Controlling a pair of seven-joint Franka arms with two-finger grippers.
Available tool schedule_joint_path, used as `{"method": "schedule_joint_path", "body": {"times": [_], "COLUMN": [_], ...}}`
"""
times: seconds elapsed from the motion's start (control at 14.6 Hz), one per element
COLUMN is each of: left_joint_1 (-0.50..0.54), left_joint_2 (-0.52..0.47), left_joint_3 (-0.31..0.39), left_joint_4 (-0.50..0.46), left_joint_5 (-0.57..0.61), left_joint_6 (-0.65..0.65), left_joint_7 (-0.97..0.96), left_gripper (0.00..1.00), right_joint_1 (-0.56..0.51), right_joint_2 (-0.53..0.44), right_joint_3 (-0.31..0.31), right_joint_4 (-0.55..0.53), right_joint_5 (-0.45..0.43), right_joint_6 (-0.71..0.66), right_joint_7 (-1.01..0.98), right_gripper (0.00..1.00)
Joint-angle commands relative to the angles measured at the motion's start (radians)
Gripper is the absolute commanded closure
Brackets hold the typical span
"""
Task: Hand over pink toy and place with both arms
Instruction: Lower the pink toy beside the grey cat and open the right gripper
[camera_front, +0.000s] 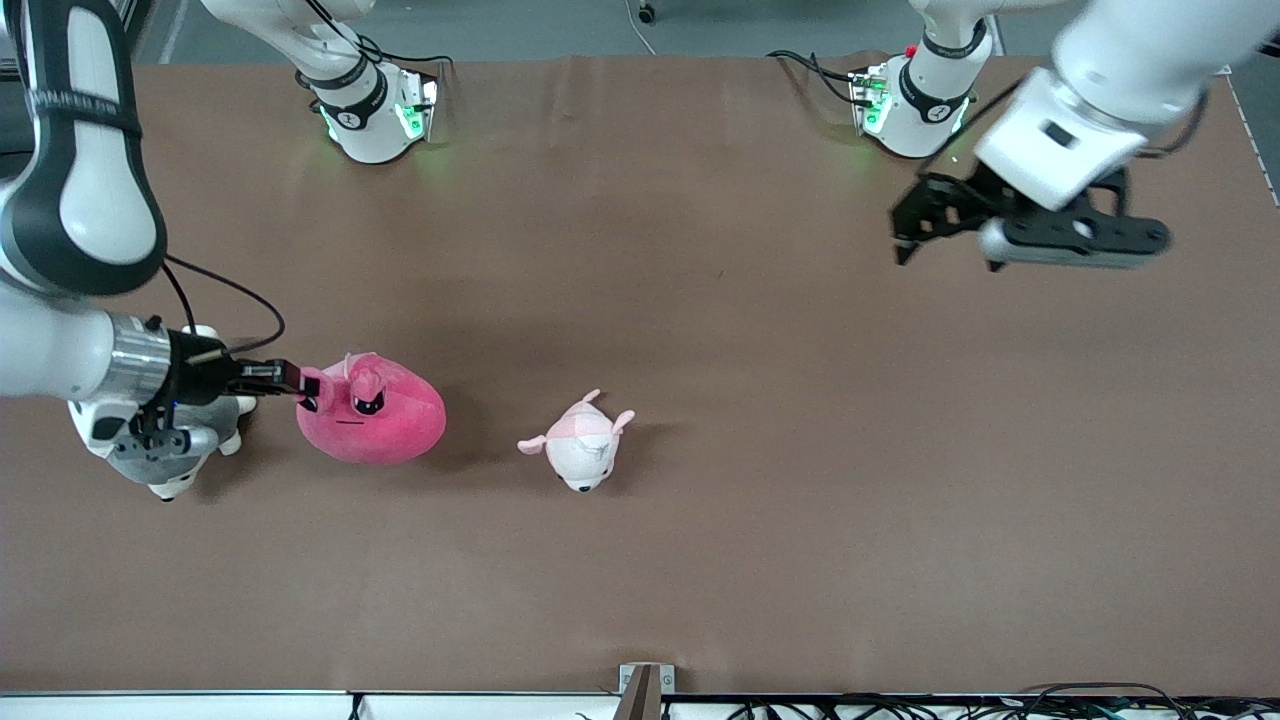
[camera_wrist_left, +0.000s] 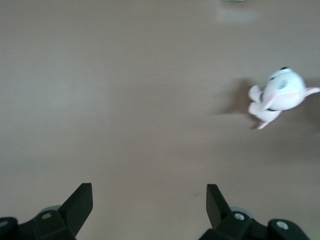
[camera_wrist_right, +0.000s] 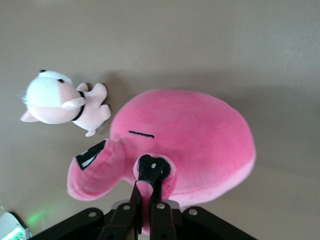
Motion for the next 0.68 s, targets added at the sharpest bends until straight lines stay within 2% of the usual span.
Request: {"method": "schedule_joint_path", "body": {"times": [0.0,0.14,0.27,0.62], "left_joint_1": [0.115,0.175,0.192,0.191], "left_joint_2": [-0.069,-0.075,-0.093,-0.119], "left_joint_3": [-0.007,-0.005,-0.002,-0.004], "left_joint_4": [-0.093,-0.100,-0.100,-0.096], "left_joint_5": [-0.032,-0.032,-0.027,-0.019], "left_joint_6": [0.007,0.007,0.004,0.005], "left_joint_7": [0.118,0.175,0.191,0.189], "left_gripper": [0.00,0.00,0.00,0.00], "right_joint_1": [-0.041,-0.044,-0.056,-0.072], "right_joint_2": [0.072,0.088,0.111,0.157], "right_joint_3": [0.018,0.018,0.018,0.018], "right_joint_4": [0.070,0.070,0.067,0.067], "right_joint_5": [0.031,0.072,0.120,0.134], "right_joint_6": [-0.017,-0.020,-0.031,-0.039], "right_joint_7": [-0.045,-0.046,-0.048,-0.078], "right_gripper": [1.00,1.00,1.00,1.00]}}
